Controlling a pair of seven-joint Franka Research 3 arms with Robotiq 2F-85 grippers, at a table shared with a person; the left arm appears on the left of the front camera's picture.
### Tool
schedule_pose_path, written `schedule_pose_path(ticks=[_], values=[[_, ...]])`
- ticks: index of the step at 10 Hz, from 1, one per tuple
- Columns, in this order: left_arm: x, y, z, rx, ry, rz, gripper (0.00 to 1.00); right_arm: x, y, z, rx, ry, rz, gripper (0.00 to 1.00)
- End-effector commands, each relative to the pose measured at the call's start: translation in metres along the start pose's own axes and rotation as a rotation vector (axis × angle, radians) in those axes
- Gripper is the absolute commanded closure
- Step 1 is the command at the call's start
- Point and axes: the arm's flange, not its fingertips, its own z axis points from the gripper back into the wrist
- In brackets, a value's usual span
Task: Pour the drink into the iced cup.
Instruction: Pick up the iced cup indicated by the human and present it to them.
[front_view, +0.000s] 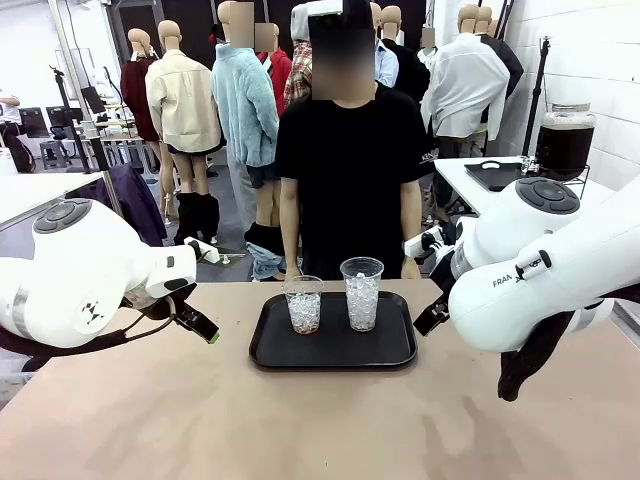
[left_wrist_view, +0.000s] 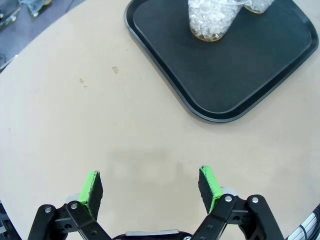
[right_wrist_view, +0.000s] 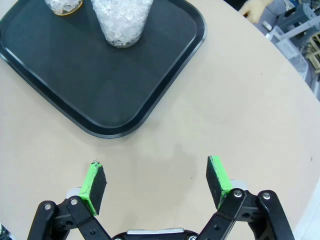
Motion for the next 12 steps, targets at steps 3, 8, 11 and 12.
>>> schedule_pose_path(ticks=[3, 8, 11, 12], values=[[-0.0004, 0.0014, 0.0, 0.0, 0.0, 0.003, 0.0, -0.0001, -0.0001, 0.0, 0.0, 0.0, -0.001, 0.0], [-0.0004, 0.0014, 0.0, 0.0, 0.0, 0.003, 0.0, -0.0001, -0.0001, 0.0, 0.0, 0.0, -0.001, 0.0], [-0.0004, 0.0014, 0.0, 0.0, 0.0, 0.003, 0.0, -0.0001, -0.0001, 0.0, 0.0, 0.0, -0.001, 0.0], [-0.0004, 0.0014, 0.0, 0.0, 0.0, 0.003, 0.0, -0.0001, -0.0001, 0.0, 0.0, 0.0, -0.001, 0.0]])
